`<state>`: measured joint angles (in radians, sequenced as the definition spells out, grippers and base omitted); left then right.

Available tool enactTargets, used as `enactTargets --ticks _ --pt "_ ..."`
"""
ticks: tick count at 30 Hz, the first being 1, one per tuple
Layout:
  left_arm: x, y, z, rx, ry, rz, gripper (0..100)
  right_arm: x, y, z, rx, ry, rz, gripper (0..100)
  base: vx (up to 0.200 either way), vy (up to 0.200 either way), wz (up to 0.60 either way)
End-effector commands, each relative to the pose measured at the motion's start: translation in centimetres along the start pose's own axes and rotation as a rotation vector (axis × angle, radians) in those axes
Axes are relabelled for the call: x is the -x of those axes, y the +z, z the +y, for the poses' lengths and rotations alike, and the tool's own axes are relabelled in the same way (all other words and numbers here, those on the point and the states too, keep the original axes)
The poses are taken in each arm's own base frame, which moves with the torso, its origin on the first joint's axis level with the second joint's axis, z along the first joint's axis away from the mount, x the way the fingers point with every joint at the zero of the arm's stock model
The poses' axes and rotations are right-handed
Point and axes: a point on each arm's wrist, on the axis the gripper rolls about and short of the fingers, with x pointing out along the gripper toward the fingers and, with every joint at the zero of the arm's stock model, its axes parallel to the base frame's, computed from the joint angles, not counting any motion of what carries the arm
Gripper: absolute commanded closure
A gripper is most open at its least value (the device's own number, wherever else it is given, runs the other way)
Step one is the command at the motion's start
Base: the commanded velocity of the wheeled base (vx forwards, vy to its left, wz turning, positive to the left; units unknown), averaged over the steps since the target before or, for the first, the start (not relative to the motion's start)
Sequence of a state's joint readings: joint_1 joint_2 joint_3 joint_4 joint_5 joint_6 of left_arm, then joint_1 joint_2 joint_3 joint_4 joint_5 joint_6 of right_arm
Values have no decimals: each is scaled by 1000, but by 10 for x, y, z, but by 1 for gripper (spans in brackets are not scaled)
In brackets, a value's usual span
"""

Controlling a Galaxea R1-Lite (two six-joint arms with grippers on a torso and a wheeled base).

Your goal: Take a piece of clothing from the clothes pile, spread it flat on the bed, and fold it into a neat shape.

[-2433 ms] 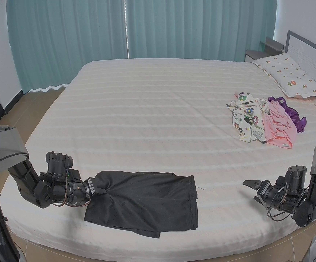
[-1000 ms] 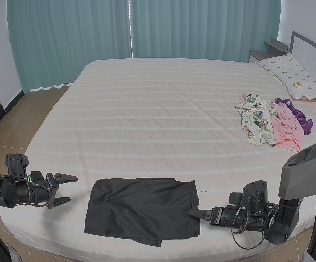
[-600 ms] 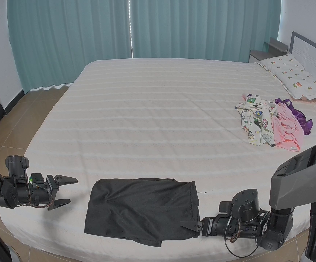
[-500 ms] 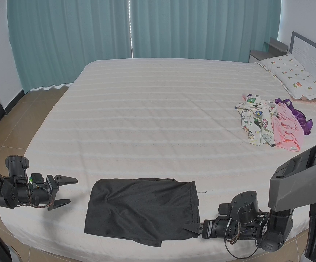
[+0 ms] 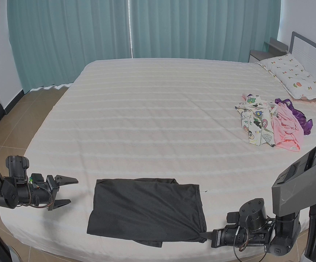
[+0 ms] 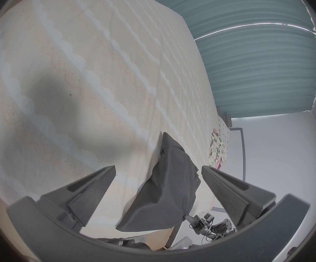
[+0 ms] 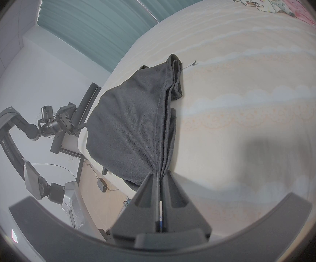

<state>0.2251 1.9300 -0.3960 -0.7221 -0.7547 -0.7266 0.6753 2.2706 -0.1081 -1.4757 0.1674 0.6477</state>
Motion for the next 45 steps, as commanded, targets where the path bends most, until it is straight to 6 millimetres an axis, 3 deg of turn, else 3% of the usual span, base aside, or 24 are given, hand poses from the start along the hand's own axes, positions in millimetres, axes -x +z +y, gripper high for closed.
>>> enactTargets --ticks 1,2,3,7,12,15,25,35,36,45 --pt "0 0 0 1 1 0 0 1 -2 -2 0 -1 -4 100 0 0 0" --pt "-1 0 0 1 0 2 0 0 -3 -3 0 -1 -3 100 0 0 0" --pt "-1 0 0 1 0 2 0 -1 -3 -3 0 -1 -3 0 0 0 0" --pt "0 0 0 1 1 0 0 -1 0 -2 0 12 -20 0 0 0 0" --pt "-1 0 0 1 0 2 0 9 30 2 -19 61 -174 0 0 0 0" --pt "-1 0 0 1 0 2 0 5 44 -2 -28 65 -234 0 0 0 0" --pt "-1 0 0 2 0 2 0 -48 96 -15 -69 -1 -333 0 0 0 0" --pt "-1 1 0 0 0 1 0 -84 106 -22 -72 -14 -334 0 0 0 0" --pt "-1 1 0 0 0 1 0 -87 106 -23 -74 -13 -334 100 0 0 0" --pt "-1 0 0 2 0 2 0 -84 113 -26 -143 -16 -379 100 0 0 0"
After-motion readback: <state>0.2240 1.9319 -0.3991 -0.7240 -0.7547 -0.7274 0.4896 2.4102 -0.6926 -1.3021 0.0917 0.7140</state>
